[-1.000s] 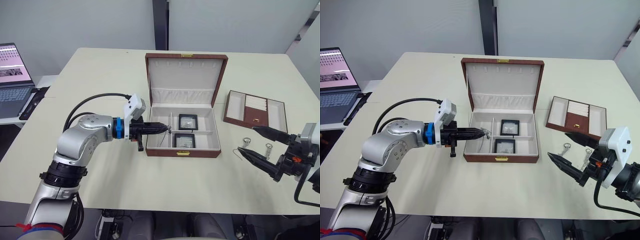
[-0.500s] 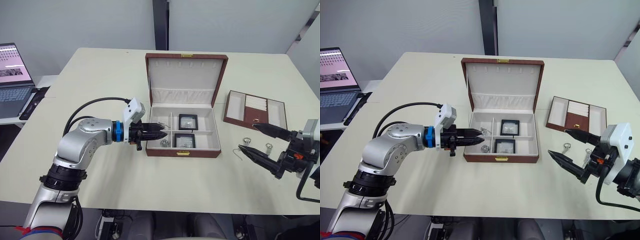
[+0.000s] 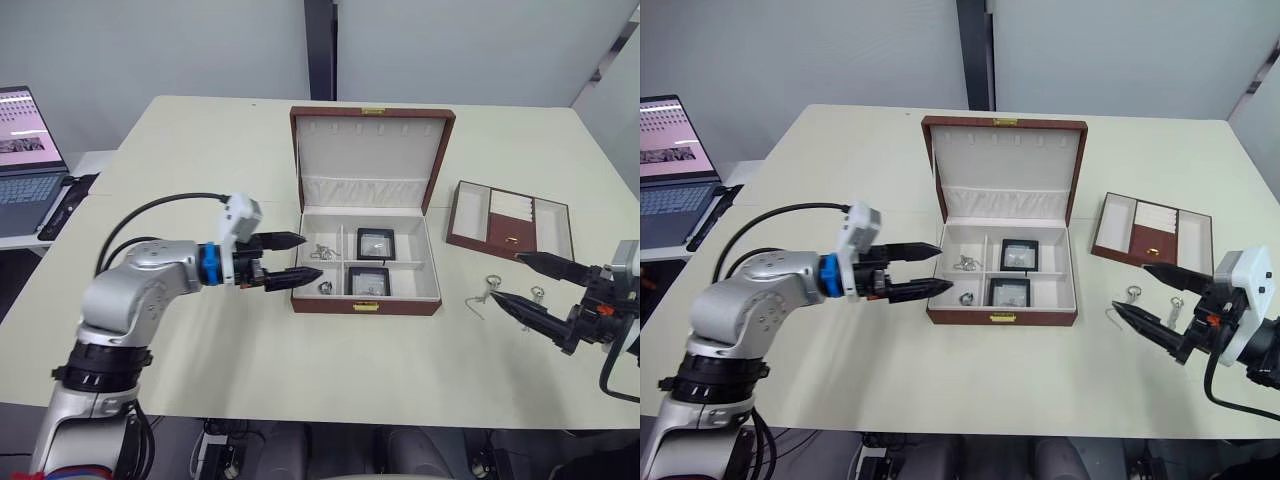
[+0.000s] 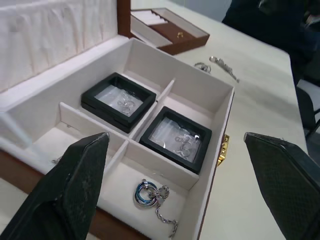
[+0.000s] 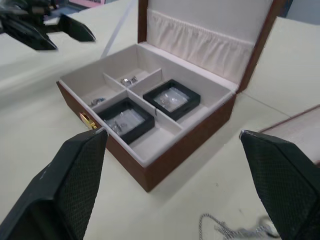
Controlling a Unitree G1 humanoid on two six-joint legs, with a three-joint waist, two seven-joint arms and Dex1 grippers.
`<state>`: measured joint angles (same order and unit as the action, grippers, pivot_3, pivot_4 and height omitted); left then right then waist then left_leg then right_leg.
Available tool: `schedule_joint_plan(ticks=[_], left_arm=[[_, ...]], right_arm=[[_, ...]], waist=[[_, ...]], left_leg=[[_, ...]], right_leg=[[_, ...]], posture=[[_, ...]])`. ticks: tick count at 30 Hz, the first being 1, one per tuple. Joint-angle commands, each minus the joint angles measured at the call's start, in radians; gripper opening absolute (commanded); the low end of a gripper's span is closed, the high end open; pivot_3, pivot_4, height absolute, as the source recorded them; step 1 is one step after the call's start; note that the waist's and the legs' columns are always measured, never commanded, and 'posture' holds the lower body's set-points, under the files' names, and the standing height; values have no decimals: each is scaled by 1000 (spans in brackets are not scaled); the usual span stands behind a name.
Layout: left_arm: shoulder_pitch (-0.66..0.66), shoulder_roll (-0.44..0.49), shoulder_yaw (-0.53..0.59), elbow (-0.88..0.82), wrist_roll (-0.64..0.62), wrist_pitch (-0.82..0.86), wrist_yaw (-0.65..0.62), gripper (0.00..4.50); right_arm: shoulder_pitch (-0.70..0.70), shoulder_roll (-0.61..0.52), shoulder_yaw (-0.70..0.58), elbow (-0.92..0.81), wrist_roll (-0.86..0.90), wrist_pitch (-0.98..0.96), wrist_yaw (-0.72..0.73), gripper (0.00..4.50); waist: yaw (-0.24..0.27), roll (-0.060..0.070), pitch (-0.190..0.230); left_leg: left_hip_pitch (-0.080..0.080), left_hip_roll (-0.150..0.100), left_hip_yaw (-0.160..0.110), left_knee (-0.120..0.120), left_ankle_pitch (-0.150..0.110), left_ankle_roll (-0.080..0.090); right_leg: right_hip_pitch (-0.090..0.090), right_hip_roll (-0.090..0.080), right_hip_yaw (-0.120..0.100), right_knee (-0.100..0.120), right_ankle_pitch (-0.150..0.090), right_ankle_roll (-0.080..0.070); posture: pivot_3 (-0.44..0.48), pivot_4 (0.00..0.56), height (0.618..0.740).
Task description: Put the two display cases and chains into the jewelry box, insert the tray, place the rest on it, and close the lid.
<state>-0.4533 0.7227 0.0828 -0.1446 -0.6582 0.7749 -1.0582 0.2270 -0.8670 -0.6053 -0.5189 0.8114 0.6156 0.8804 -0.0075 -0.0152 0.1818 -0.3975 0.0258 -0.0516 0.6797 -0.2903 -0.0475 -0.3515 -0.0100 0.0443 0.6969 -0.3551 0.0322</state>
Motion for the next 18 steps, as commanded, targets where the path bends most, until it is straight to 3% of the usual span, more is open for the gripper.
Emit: schedule_joint_plan(ticks=[1, 9, 18], left_arm=[[36, 48, 107, -15, -40, 7, 4, 4481], [280, 189, 313, 146, 88, -168, 14, 4481], [525, 179, 500, 126, 138, -250, 86, 4481]], right_arm=[[-4, -24, -15, 107, -63, -71, 67, 4500], [-101, -98, 54, 570, -258, -259, 209, 4500], [-188, -100, 96, 788, -342, -353, 257, 4500]], waist=[[0, 0, 0], [-18, 1, 0], [-23, 1, 0]], left_leg=[[0, 0, 0, 0, 0, 0], [2, 1, 1, -1, 0, 0], [2, 0, 1, -2, 0, 0]], right_leg=[[0, 0, 0, 0, 0, 0], [0, -1, 1, 0, 0, 0], [0, -6, 1, 0, 0, 0]], posture=[[0, 150, 740], [0, 150, 740], [0, 150, 740]])
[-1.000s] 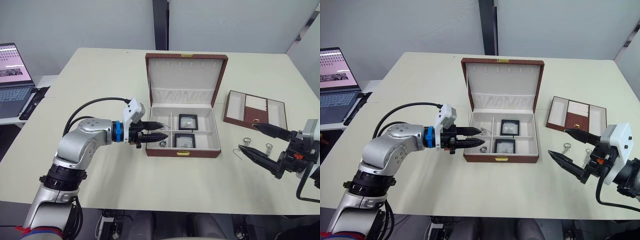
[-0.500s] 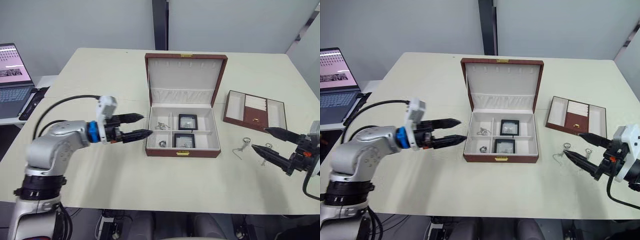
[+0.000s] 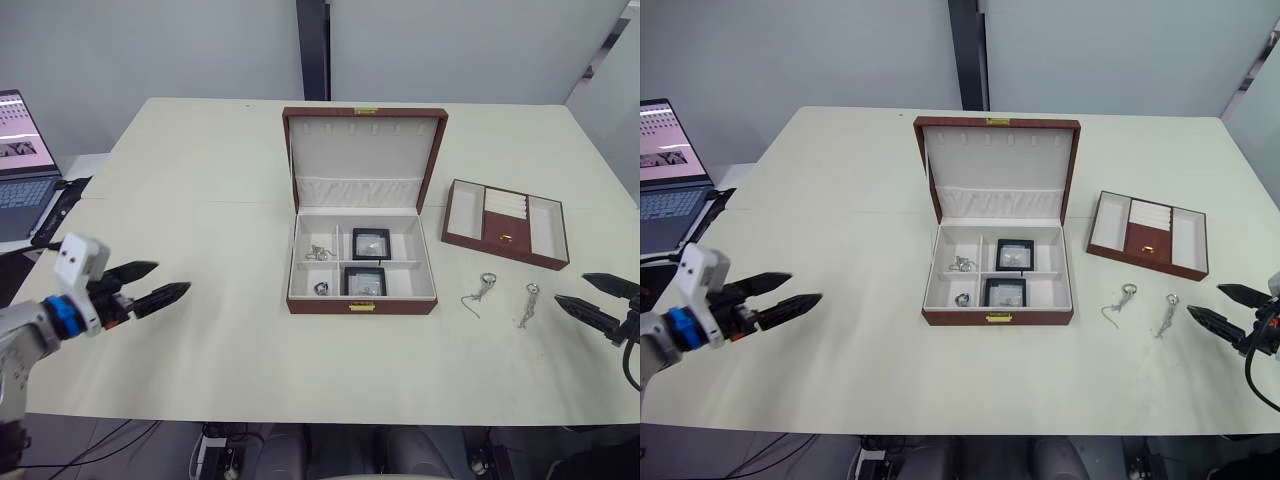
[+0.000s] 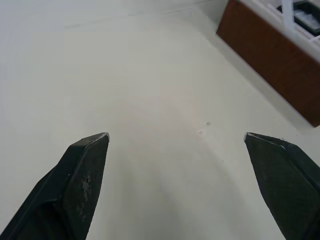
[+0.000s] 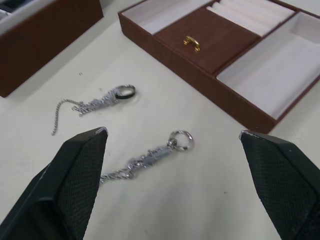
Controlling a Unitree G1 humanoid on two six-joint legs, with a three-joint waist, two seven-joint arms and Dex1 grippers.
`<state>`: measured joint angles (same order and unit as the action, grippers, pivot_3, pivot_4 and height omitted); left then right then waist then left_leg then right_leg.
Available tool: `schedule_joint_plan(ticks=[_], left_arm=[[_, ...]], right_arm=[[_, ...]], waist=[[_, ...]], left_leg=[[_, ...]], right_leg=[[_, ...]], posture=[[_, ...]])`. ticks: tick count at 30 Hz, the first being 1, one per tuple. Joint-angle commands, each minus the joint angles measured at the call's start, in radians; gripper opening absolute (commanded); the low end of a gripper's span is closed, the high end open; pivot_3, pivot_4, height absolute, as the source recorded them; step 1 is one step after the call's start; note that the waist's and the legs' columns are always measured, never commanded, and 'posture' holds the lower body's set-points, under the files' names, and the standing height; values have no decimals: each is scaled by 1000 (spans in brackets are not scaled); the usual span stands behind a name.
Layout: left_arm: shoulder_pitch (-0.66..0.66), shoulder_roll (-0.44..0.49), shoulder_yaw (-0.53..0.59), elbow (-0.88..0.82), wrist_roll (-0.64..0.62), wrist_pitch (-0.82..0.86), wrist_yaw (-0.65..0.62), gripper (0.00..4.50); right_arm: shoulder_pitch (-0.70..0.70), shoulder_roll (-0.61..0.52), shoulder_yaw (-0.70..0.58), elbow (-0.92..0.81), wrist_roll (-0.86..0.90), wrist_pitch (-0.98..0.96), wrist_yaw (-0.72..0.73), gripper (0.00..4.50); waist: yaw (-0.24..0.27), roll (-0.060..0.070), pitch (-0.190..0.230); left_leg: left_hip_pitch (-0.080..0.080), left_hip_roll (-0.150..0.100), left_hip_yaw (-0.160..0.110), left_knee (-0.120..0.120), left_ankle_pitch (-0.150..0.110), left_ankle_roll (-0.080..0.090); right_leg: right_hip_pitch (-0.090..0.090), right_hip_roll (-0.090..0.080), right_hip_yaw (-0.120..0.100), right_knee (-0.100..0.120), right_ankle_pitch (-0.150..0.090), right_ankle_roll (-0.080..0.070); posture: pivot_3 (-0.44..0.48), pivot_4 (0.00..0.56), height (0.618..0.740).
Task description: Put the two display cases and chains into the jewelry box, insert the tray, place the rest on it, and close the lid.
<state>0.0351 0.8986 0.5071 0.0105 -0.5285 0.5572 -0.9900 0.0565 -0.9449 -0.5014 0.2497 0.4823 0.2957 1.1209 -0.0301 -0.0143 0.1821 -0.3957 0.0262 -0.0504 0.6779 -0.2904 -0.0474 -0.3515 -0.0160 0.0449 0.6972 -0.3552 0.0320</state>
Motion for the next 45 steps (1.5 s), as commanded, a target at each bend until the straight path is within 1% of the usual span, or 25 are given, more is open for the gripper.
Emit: schedule_joint_plan(ticks=[1, 5, 12, 21, 26, 30, 34, 38, 41, 44, 45], left_arm=[[57, 0, 90, -31, 9, -38, 22, 4481], [114, -21, 122, -35, 8, -59, 45, 4481], [122, -24, 124, -34, 2, -65, 62, 4481], [89, -11, 101, -20, 5, -65, 59, 4481], [35, 1, 66, -60, -24, -36, 27, 4481], [-44, 18, 6, -134, -55, -4, -4, 4481], [-161, 13, -90, -196, -93, 30, -29, 4481], [-266, -13, -210, -253, -121, 49, -59, 4481], [-320, -37, -283, -281, -129, 52, -72, 4481], [-407, -95, -387, -305, -132, 45, -92, 4481], [-424, -106, -406, -304, -130, 42, -97, 4481]], right_arm=[[-22, -23, -6, 28, -17, -37, 17, 4500], [-40, -24, 10, 49, -37, -51, 24, 4500], [-65, -27, 22, 70, -51, -62, 32, 4500], [-84, -26, 16, 58, -52, -53, 42, 4500], [-136, -62, 29, 33, -32, -17, 87, 4500], [-230, -103, 86, 20, -29, 20, 143, 4500], [-342, -148, 192, 82, -69, 15, 227, 4500], [-486, -173, 305, 198, -148, -44, 295, 4500], [-580, -173, 375, 287, -211, -101, 332, 4500], [-712, -151, 484, 426, -326, -198, 358, 4500], [-745, -143, 508, 467, -354, -228, 361, 4500]], waist=[[-1, 0, 0], [-1, 0, 0], [0, 0, 0], [-1, 0, 0], [-1, 1, 0], [-1, 1, 0], [-1, 1, 0], [-2, 1, 0], [-2, 2, 0], [-2, 3, 1], [-2, 3, 1]], left_leg=[[0, 0, 0, 0, 0, 0], [1, -1, 1, 0, 0, 0], [1, -1, 1, 0, 0, 0], [1, -1, 1, 0, 0, 0], [1, -1, 1, 0, 0, 0], [1, 0, 1, 0, 0, 0], [1, -1, 1, 0, 0, 0], [0, -1, 1, 1, 0, 0], [0, -1, 2, 1, 0, 0], [0, -1, 2, 2, 0, 0], [0, -1, 2, 2, 0, 0]], right_leg=[[0, 0, 0, 0, 0, 0], [1, -1, 0, 0, 0, 0], [1, -1, 0, 0, 0, 0], [1, -1, 0, 0, 0, 0], [1, -1, 0, 1, 0, 0], [1, -1, 0, 1, 0, 0], [1, -1, 0, 1, 0, 0], [0, -1, 0, 0, 0, 0], [-1, -1, 0, 1, 0, 0], [-1, -1, 0, 1, 0, 0], [-1, -1, 0, 1, 0, 0]], posture=[[0, 150, 740], [0, 150, 740], [0, 150, 740], [0, 150, 740], [0, 150, 740], [0, 150, 740], [0, 150, 740], [0, 150, 740], [0, 150, 740], [0, 150, 740], [0, 150, 740]])
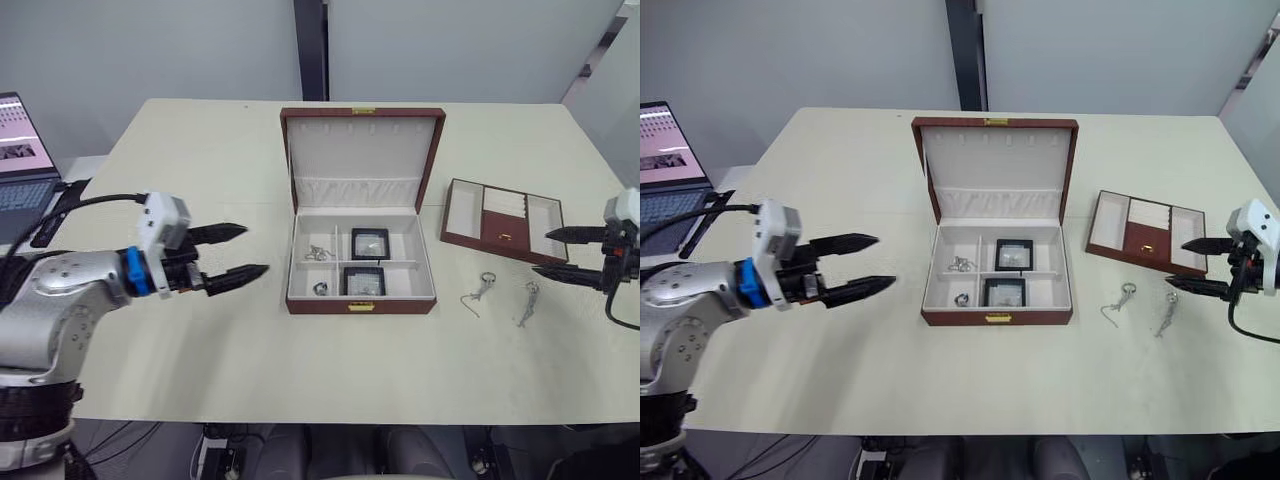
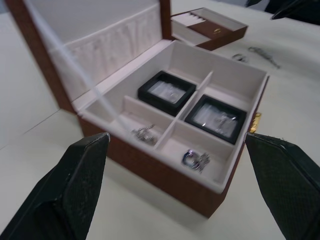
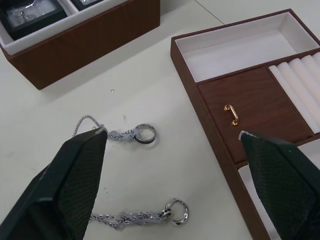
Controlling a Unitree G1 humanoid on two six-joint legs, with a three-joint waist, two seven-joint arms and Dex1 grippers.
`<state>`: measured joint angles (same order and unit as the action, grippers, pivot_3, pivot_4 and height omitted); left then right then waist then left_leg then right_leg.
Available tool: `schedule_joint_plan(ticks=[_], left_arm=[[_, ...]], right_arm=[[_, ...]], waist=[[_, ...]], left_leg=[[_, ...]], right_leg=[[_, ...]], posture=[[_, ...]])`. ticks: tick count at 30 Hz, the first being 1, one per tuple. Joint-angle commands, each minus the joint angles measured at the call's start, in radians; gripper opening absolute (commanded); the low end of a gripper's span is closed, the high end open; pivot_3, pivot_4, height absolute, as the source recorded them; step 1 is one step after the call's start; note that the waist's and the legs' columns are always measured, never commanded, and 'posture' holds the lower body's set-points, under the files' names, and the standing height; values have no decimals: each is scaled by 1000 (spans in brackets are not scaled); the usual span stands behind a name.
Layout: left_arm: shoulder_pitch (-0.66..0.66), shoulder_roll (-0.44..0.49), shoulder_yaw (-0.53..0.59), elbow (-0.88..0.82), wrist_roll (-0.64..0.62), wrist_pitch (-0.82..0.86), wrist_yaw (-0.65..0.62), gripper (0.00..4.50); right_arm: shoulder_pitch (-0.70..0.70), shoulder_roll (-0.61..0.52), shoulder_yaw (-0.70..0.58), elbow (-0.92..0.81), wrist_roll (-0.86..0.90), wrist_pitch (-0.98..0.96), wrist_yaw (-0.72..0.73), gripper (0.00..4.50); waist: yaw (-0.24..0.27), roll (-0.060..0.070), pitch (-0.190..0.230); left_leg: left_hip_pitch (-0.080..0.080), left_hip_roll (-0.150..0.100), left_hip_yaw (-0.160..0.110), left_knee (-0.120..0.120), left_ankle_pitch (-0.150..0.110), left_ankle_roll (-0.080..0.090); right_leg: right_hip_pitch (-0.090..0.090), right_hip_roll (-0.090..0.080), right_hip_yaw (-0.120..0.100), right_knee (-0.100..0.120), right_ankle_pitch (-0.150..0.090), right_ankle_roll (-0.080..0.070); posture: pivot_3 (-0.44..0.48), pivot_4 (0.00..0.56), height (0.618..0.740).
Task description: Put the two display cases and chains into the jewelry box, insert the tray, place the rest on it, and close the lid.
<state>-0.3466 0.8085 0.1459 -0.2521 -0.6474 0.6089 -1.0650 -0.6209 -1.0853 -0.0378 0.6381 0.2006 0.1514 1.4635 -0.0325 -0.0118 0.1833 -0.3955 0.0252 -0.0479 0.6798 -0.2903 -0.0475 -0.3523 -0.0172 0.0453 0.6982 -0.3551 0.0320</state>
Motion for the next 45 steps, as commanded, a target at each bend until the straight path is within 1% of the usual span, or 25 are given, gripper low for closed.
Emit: schedule_joint_plan(ticks=[1, 6, 10, 15, 22, 23, 24, 25, 27, 29, 37, 40, 45], left_arm=[[-55, -28, -63, -42, -9, -14, -29, 4481], [-99, -97, -148, -69, -6, -27, -38, 4481], [-107, -122, -156, -69, -6, -33, -36, 4481], [-111, -133, -156, -72, -3, -34, -30, 4481], [-99, -145, -159, -91, -6, -29, -14, 4481], [-98, -146, -159, -93, -7, -27, -12, 4500], [-95, -147, -159, -94, -7, -27, -10, 4500], [-93, -148, -159, -95, -6, -28, -9, 4500], [-89, -148, -159, -95, -2, -32, -9, 4500], [-87, -147, -160, -94, 0, -34, -9, 4500], [-68, -151, -146, -88, 10, -50, 9, 4500], [-56, -151, -149, -97, 9, -54, 13, 4500], [-61, -159, -159, -99, 9, -59, 17, 4500]], right_arm=[[-100, 7, 65, 124, -96, -108, 20, 4500], [-251, 64, 133, 365, -204, -224, -20, 4500], [-311, 94, 158, 485, -263, -284, -59, 4500], [-343, 120, 175, 571, -323, -326, -106, 4500], [-351, 159, 173, 630, -365, -340, -188, 4500], [-354, 164, 169, 635, -366, -337, -201, 4120], [-357, 168, 166, 640, -370, -337, -215, 3971], [-360, 170, 164, 644, -373, -336, -223, 3696], [-364, 173, 161, 650, -378, -335, -232, 2966], [-367, 174, 161, 653, -381, -334, -232, 2377], [-369, 173, 157, 652, -378, -340, -226, 462], [-370, 169, 152, 649, -372, -340, -215, 9], [-377, 160, 148, 646, -369, -338, -202, 9]], waist=[[0, 0, 0], [-2, 0, 0], [-1, 0, 0], [-2, 0, 0], [-2, 0, 0], [-2, 0, 0], [-2, 0, 0], [-2, 0, 0], [-2, 0, 0], [-2, 0, 0], [-2, 0, 0], [-2, 0, 0], [-2, 0, 0]], left_leg=[[0, 0, 0, 0, 0, 0], [-1, 0, 1, 0, 1, -1], [-1, 0, 1, 0, 2, -3], [-1, 0, 1, 1, 2, -4], [-1, 0, 1, 1, 2, -4], [-1, 0, 1, 1, 2, -4], [-1, 0, 1, 1, 2, -4], [-1, 0, 1, 1, 2, -4], [-1, 0, 1, 1, 2, -4], [-1, 0, 1, 1, 3, -4], [-1, 0, 1, 1, 3, -4], [-1, 0, 1, 1, 3, -4], [-1, 0, 1, 1, 3, -4]], right_leg=[[0, 0, 0, 0, 0, 0], [-1, 0, 0, -1, 0, 0], [-1, 0, 1, 0, 0, 0], [-1, 0, 1, 0, 0, 0], [-1, 0, 1, 0, 0, 0], [0, 0, 1, 0, 0, 0], [-1, 0, 1, 0, 0, 0], [-1, 0, 1, 0, 0, 0], [-1, 0, 1, 0, 0, 0], [0, 0, 1, 0, 0, 0], [0, 0, 1, 0, 0, 0], [0, 0, 1, 0, 0, 0], [0, 0, 1, 0, 0, 0]], posture=[[0, 150, 740], [0, 150, 740], [0, 150, 740], [0, 150, 740], [0, 150, 740], [0, 150, 740], [0, 150, 740], [0, 150, 740], [0, 150, 740], [0, 150, 740], [0, 150, 740], [0, 150, 740], [0, 150, 740]])
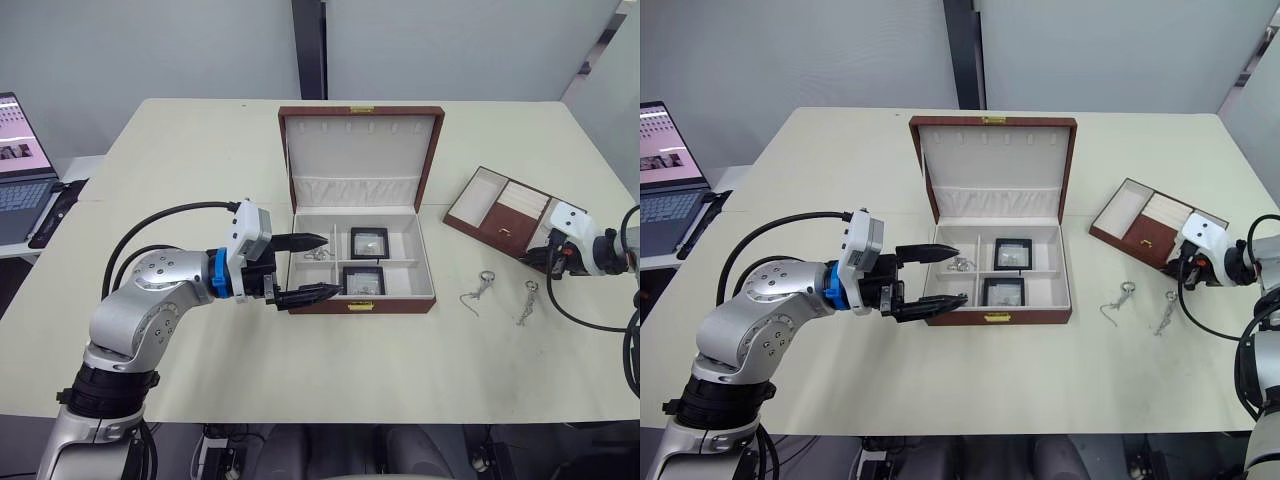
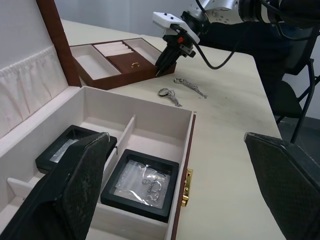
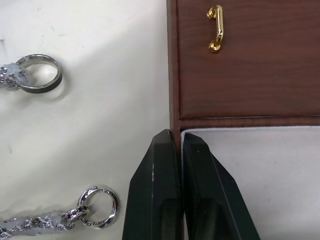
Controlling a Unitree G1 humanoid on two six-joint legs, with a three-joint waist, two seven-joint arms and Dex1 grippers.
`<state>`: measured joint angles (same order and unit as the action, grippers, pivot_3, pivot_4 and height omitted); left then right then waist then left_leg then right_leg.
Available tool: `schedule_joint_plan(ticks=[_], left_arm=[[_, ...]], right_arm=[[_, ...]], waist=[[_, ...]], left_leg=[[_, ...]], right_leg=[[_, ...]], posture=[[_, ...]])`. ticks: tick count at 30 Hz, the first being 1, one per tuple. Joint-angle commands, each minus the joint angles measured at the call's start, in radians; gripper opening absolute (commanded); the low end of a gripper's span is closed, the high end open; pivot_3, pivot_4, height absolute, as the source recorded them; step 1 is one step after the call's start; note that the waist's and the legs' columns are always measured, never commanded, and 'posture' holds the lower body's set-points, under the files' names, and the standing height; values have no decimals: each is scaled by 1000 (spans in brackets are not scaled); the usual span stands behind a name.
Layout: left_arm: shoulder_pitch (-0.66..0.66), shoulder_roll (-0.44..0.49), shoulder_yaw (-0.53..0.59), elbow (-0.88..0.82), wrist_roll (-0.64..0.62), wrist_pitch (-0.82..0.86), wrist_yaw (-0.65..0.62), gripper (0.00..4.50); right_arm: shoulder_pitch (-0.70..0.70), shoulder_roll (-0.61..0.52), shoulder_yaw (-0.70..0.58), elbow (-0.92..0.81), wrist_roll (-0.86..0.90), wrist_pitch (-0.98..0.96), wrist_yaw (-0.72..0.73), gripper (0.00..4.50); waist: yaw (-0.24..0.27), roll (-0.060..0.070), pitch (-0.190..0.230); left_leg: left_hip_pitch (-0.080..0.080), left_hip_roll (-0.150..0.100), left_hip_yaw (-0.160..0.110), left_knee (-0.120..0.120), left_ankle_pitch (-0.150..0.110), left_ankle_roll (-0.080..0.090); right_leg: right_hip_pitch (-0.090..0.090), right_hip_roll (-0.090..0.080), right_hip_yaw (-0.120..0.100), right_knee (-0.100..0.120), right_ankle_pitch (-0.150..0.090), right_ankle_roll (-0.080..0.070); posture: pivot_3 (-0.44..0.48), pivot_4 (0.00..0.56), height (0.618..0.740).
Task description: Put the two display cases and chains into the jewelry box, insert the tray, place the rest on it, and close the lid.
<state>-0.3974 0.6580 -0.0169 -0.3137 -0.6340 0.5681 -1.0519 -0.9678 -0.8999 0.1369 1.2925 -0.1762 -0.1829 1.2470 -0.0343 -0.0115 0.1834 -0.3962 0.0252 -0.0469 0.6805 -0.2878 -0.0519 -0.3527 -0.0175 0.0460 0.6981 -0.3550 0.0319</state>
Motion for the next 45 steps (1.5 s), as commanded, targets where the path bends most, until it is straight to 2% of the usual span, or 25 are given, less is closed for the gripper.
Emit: schedule_joint_plan(ticks=[1, 8, 14, 19, 25, 29, 33, 36, 45], left_arm=[[-10, -10, 2, -37, -2, -20, 5, 4500], [16, -8, 11, -40, 10, -40, 10, 4500], [44, -8, 27, -42, 8, -59, 24, 4500], [79, -3, 50, -46, 12, -67, 49, 4500], [122, -4, 66, -77, 3, -65, 73, 4500], [144, -3, 81, -86, -3, -65, 82, 4500], [181, -6, 94, -107, -6, -57, 110, 4500], [219, -8, 116, -137, -19, -46, 143, 4500], [382, -19, 202, -229, -36, -46, 250, 4500]], right_arm=[[-32, -30, -28, -11, 10, -3, 21, 9], [-36, -86, -59, -63, 47, 13, 103, 9], [55, -166, -101, -250, 113, 88, 230, 9], [323, -266, -198, -666, 235, 300, 291, 9], [660, -350, -377, -1184, 373, 605, 273, 9], [790, -374, -467, -1411, 436, 737, 259, 9], [834, -375, -498, -1555, 484, 815, 221, 9], [824, -377, -474, -1629, 508, 851, 187, 9], [637, -342, -229, -1775, 567, 931, 101, 9]], waist=[[0, 0, 0], [0, 1, 0], [2, 2, 1], [5, 2, 0], [7, 5, 0], [4, 6, -1], [5, 6, -1], [5, 6, 0], [5, 5, 0]], left_leg=[[0, 0, 0, 0, 0, 0], [0, 0, 0, 0, 0, 0], [0, 0, 0, 0, 0, 0], [-2, 0, -2, 0, 0, 0], [-1, 0, -2, 0, -2, 4], [0, 0, -2, 0, -2, 4], [0, 0, -2, 0, -2, 4], [-1, 0, -3, 0, -2, 4], [-1, 0, -4, 0, -2, 4]], right_leg=[[0, 0, 0, 0, 0, 0], [0, 0, 0, 0, 0, 0], [0, 0, 0, 0, 0, 0], [0, -1, -1, -1, 0, 0], [0, -1, -1, 0, 0, 0], [1, 0, -1, 0, 0, 0], [1, 0, -1, 0, 0, 0], [1, 0, -1, 0, 0, 0], [1, 0, -1, -1, 0, 0]], posture=[[0, 150, 740], [0, 150, 740], [0, 150, 740], [0, 150, 740], [0, 150, 740], [0, 150, 740], [0, 150, 740], [0, 150, 740], [0, 150, 740]])
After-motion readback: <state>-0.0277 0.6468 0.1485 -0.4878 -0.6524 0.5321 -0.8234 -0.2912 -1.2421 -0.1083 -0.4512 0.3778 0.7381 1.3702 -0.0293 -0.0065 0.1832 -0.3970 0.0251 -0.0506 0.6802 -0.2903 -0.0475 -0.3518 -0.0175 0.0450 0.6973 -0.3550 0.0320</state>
